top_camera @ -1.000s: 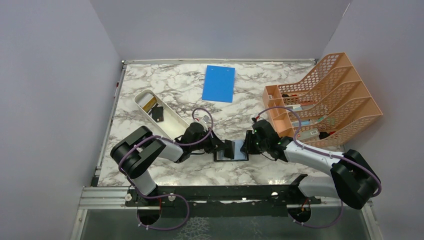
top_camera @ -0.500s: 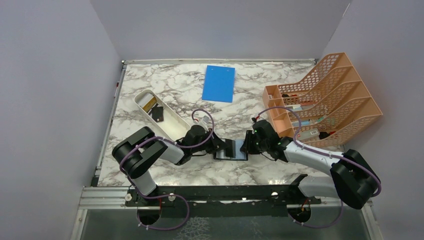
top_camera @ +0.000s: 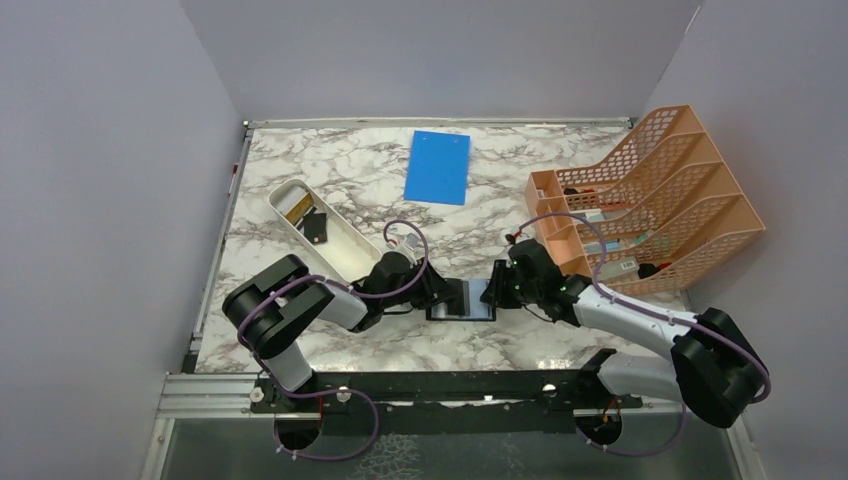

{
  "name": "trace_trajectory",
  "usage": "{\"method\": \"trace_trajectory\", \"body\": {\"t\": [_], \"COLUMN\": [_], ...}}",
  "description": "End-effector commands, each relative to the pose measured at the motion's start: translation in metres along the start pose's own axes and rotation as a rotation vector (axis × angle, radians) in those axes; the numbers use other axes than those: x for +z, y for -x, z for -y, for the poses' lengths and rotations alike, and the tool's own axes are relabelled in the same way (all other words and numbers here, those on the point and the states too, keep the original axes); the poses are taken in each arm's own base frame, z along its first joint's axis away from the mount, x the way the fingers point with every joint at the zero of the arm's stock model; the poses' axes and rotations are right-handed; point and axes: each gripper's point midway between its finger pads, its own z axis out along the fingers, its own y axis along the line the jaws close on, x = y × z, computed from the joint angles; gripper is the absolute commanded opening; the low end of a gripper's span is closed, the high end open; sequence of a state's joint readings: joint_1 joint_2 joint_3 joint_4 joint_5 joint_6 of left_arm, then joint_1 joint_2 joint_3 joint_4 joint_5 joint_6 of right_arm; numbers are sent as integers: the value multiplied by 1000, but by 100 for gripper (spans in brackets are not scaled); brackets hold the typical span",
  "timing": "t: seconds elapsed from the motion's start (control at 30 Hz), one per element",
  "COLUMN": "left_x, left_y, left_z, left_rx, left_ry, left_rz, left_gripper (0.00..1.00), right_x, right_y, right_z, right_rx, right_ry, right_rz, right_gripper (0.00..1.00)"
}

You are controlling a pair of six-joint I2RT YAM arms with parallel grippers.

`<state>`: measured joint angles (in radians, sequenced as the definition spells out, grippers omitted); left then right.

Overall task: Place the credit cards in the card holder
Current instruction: Insert the credit card into the card holder.

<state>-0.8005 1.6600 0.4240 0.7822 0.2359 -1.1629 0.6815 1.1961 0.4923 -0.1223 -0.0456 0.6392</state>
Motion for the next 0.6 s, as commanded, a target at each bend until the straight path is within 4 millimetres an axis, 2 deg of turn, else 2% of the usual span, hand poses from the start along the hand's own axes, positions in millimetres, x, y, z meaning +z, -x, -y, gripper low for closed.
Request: {"method": "trace_trajectory", "body": {"t": [0.0,0.23,0.57], "left_x": [1,4,3], "left_y": [2,-1,7], "left_z": [2,-14,-23], "left_rx": [18,13,90], "left_ry": [-7,76,204], "left_rz": [14,-6,-4], "left_gripper": [35,35,37], "right_x": [-5,-10,-6], "right_y": [-2,-1,-1], "right_z": [6,8,10], "right_rx": [5,2,-7], "right_ry": [-27,-38,-54], "right_rz": [4,6,-3], "right_gripper": [31,31,31]}}
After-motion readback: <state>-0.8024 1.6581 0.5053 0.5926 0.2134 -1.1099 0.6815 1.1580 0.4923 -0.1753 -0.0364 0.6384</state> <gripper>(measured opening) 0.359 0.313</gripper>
